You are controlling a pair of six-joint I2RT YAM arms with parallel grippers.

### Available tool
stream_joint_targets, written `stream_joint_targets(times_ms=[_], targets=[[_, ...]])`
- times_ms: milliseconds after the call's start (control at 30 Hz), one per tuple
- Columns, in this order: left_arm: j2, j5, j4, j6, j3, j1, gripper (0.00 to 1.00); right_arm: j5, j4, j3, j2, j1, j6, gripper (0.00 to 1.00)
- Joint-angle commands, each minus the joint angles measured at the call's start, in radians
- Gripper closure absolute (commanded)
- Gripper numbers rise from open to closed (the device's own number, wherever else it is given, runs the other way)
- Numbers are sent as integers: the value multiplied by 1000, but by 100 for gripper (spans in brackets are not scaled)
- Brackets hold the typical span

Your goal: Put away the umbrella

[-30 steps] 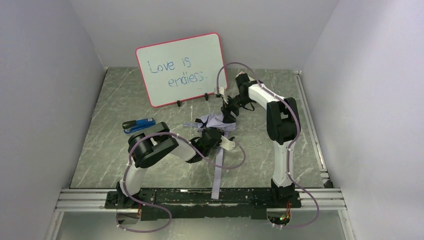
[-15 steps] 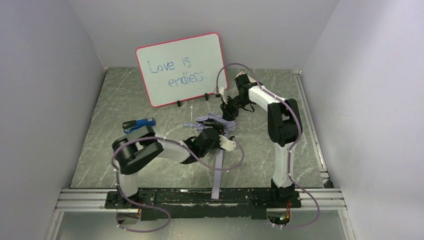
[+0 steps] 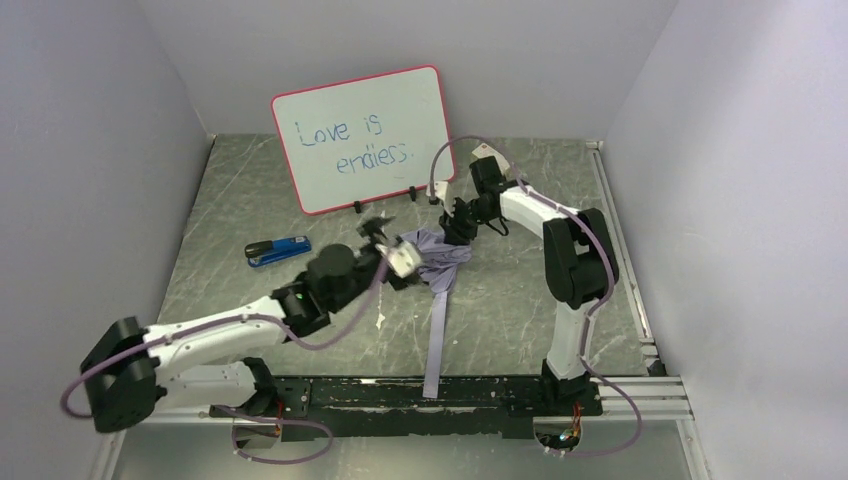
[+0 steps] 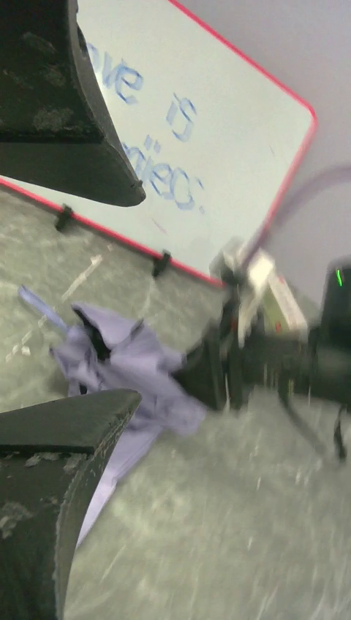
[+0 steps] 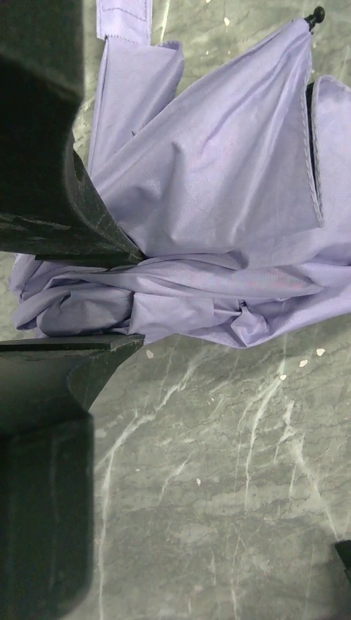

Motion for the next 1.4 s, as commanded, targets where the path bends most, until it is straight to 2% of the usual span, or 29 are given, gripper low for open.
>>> stream_joint_targets(times_ms=[0,100,367,700,833,1067,1367], targets=[[-70,207,-102,-281,15,233,4,291,208,-186,-27,39,2,82],[-42,328,-133,-339,65,364,5,384,337,-300,-94,87,9,83],[124,478,-199,-378,262,495,5,553,534,-552,-228,209,19,85],[408,722,-396,-246,535,514,4,638,652,-767,-377,315,91,86],[557,850,-562,-174,683,514,6,674,685,-829,-416,355,114,86],[738,952,-712,-139,833,510,6,739,695,-874,-459,431,144,86],[878,1009,-888,-36,911,463,4,768,697,-896,-464,477,163,87]])
